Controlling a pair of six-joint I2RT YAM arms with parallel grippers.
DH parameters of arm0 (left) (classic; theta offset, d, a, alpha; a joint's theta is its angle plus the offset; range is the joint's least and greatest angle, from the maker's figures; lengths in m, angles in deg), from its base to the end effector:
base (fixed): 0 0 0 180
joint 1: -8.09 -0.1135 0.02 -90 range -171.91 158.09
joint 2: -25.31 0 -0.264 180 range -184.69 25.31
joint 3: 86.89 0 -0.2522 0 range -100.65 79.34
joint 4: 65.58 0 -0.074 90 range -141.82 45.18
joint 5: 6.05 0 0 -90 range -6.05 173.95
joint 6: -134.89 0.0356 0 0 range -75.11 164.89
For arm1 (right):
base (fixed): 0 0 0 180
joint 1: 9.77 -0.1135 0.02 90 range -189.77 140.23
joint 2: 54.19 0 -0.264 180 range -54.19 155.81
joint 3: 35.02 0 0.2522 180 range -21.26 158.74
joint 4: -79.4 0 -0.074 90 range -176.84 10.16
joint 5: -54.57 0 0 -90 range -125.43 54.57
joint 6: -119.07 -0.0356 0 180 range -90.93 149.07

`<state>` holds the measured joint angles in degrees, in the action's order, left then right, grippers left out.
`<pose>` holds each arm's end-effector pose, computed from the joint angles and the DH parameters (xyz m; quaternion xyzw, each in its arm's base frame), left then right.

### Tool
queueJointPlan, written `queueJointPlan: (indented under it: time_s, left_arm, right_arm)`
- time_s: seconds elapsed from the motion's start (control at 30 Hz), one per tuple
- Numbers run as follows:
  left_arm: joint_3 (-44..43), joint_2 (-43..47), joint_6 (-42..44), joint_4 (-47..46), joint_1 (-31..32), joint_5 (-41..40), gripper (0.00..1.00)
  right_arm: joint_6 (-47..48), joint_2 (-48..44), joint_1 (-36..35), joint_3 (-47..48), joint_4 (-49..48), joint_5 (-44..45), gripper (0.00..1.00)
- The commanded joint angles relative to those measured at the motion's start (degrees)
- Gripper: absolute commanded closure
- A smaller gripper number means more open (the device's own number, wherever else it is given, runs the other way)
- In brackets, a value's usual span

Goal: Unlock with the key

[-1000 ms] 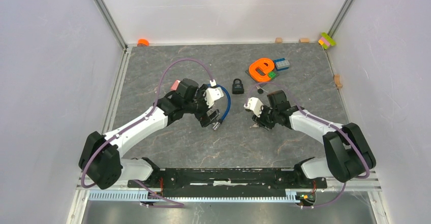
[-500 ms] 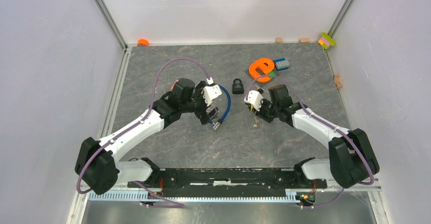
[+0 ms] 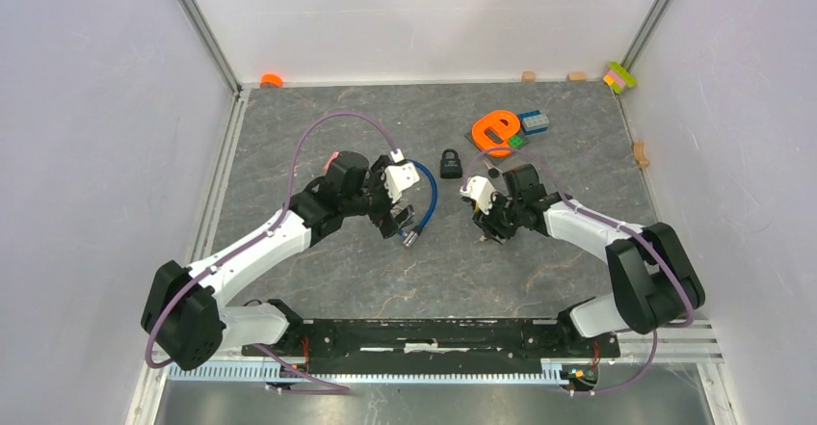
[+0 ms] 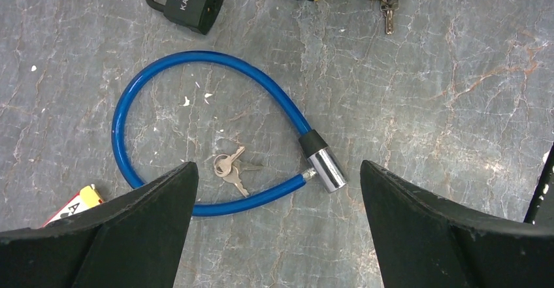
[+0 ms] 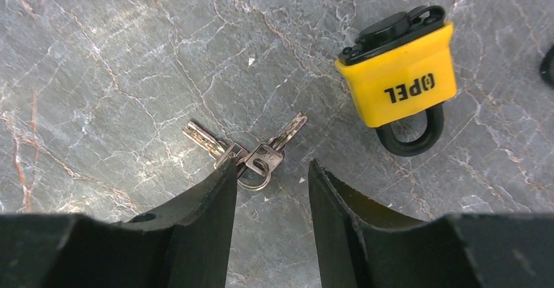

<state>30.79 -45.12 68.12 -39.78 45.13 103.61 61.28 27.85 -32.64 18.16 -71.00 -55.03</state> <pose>0.2087 -0.1725 0.2667 0.5060 0.7118 -0.2053 0.4418 0.2354 0.1123 0.1616 -0.4795 0.8195 0.1415 0.2803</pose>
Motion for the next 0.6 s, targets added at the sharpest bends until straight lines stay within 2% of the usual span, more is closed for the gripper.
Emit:
queueJointPlan:
  time_s: [0.0, 0.2, 0.57]
  left_arm:
    - [0.3, 1.7, -1.9, -2.4, 0.1, 1.3, 0.00]
    - [0.7, 2.1, -2.1, -2.8, 0.1, 1.7, 0.00]
    - [2.3, 3.1, -2.9, -4.9, 0.0, 1.3, 0.00]
  right_arm:
    - [-0.3, 1.5, -0.2, 0.9, 0.1, 0.5, 0.51]
    - [0.9, 3.7, -0.2, 0.7, 1.2, 1.0, 0.56]
    - [1.6, 2.2, -0.2, 2.5, 2.2, 0.5, 0.87]
